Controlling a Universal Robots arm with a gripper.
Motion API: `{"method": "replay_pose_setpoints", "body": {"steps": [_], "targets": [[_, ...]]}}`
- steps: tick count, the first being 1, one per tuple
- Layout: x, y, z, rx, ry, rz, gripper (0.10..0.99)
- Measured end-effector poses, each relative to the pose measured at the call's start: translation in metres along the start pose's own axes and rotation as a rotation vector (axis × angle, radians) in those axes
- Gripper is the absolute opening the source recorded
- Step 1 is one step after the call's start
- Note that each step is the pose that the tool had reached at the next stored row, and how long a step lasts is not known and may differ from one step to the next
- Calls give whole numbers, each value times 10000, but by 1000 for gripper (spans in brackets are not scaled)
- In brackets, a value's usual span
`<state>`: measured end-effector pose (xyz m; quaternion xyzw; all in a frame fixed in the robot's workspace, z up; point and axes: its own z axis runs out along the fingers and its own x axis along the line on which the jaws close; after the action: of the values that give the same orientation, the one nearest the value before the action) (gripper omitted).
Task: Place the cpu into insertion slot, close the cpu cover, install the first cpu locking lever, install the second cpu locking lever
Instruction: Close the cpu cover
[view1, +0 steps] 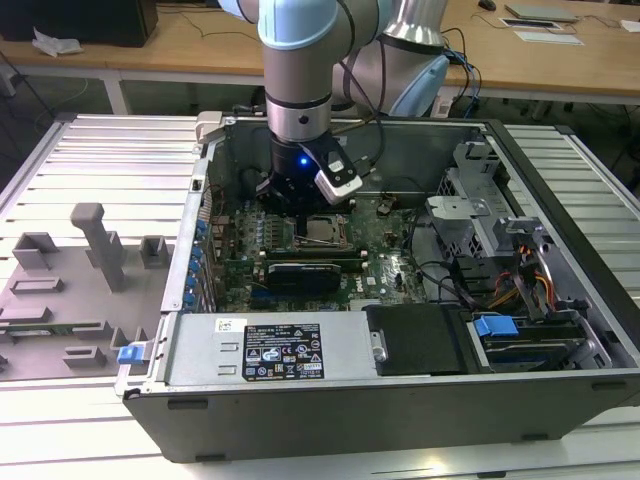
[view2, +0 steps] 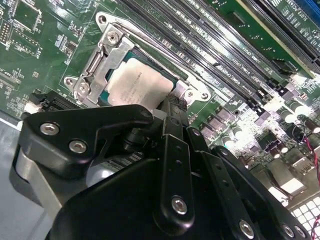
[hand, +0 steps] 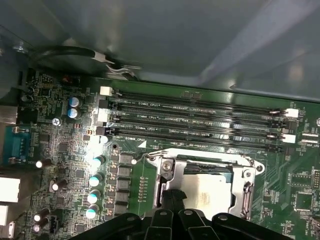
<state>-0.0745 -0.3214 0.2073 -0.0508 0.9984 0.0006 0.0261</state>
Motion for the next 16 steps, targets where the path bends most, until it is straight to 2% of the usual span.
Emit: {"method": "replay_pose_setpoints", "body": {"steps": [8, 12, 14, 16], "targets": [[-25, -2, -2, -17, -6, 0, 106], [-33, -2, -67, -59, -8, 4, 106], [-34, -3, -70, -129, -16, 3, 106], [-33, -3, -70, -307, -33, 15, 106]]}}
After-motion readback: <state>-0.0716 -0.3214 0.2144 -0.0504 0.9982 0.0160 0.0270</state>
